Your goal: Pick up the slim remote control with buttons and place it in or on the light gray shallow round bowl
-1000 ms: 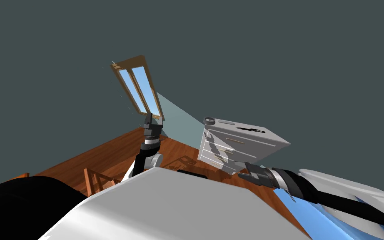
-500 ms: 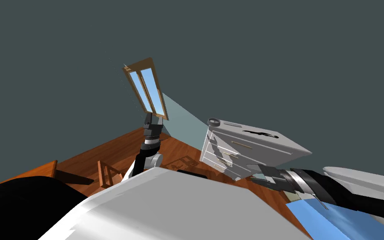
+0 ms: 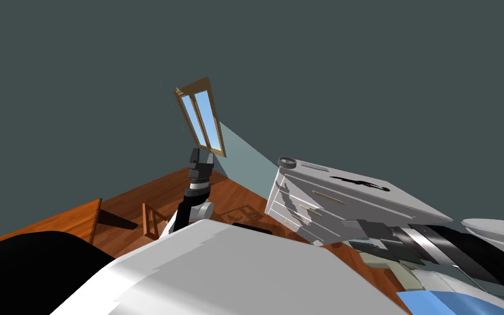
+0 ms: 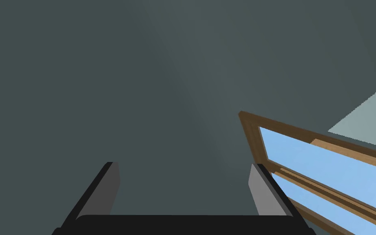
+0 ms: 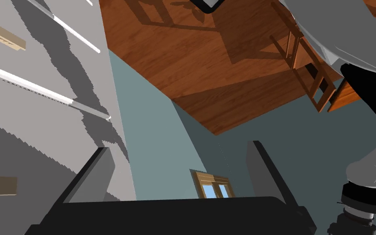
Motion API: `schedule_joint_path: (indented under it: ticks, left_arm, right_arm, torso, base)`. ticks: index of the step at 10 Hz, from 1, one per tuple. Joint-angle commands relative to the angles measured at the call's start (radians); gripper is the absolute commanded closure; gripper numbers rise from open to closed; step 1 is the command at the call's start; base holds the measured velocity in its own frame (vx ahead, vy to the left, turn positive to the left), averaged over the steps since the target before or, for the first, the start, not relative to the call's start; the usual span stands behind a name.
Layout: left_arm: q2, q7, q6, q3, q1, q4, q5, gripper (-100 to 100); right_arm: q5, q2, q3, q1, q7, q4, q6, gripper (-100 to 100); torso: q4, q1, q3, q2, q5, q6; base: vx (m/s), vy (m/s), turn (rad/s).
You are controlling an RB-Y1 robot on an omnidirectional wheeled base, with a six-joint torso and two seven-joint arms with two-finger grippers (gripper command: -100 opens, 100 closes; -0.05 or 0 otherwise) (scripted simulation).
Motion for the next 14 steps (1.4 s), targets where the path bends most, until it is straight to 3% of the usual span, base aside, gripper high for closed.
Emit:
schedule_joint_path:
  ticks: [1,2,3,5,6,7,8,11,14]
  left_arm:
    - [0.000,0.000,0.000,0.000,0.000,0.000,0.000,0]
    - [0.000,0.000,0.000,0.000,0.000,0.000,0.000,0]
    - [0.000,0.000,0.000,0.000,0.000,0.000,0.000,0]
    - [0.000,0.000,0.000,0.000,0.000,0.000,0.000,0]
    - [0.000,0.000,0.000,0.000,0.000,0.000,0.000,0]
    - [0.000,0.000,0.000,0.000,0.000,0.000,0.000,0]
    - [0.000,0.000,0.000,0.000,0.000,0.000,0.000,0]
    - [0.000,0.000,0.000,0.000,0.000,0.000,0.000,0]
    - [0.000,0.000,0.000,0.000,0.000,0.000,0.000,0]
  right_arm:
    - [0.029,-0.050,0.039,-0.028,-0.007,0.031,-0.013,-100]
    - [0.029,-0.085,0.039,-0.028,-0.007,0.031,-0.013,-100]
    - [0.054,-0.119,0.077,-0.052,-0.007,0.055,-0.019,-100]
    - [0.054,-0.150,0.077,-0.052,-0.007,0.055,-0.019,-100]
    - [0.077,-0.191,0.112,-0.074,-0.009,0.077,-0.023,-100]
    - [0.077,-0.206,0.112,-0.074,-0.009,0.077,-0.023,-100]
    - [0.100,-0.245,0.144,-0.095,-0.011,0.097,-0.024,-100]
    - [0.123,-0.292,0.173,-0.114,-0.014,0.114,-0.024,-100]
    - [0.183,-0.363,0.246,-0.155,-0.027,0.146,-0.014,-100]
  torso:
    - [0.000,0.000,0.000,0.000,0.000,0.000]
    - [0.000,0.001,-0.001,-0.002,0.001,-0.002]
    - [0.000,0.001,-0.001,-0.002,0.000,0.000]
    - [-0.001,0.001,-0.002,-0.003,0.000,0.000]
    - [0.000,0.000,0.000,-0.001,0.000,0.000]
    - [-0.001,0.001,-0.001,-0.002,0.000,-0.002]
    - [-0.001,0.000,-0.001,-0.002,0.000,0.000]
    - [-0.001,0.000,-0.003,-0.005,0.000,-0.001]
    - [-0.002,-0.005,-0.005,-0.009,-0.001,-0.001]
  base:
    - [0.042,0.027,0.305]
    - [0.041,0.020,0.198]
    - [0.058,0.035,0.305]
    - [0.038,0.014,0.076]
    - [0.046,0.018,0.318]
    - [0.053,0.007,0.194]
    - [0.078,0.009,0.336]
    - [0.083,-0.005,0.204]
    - [0.142,-0.082,0.388]
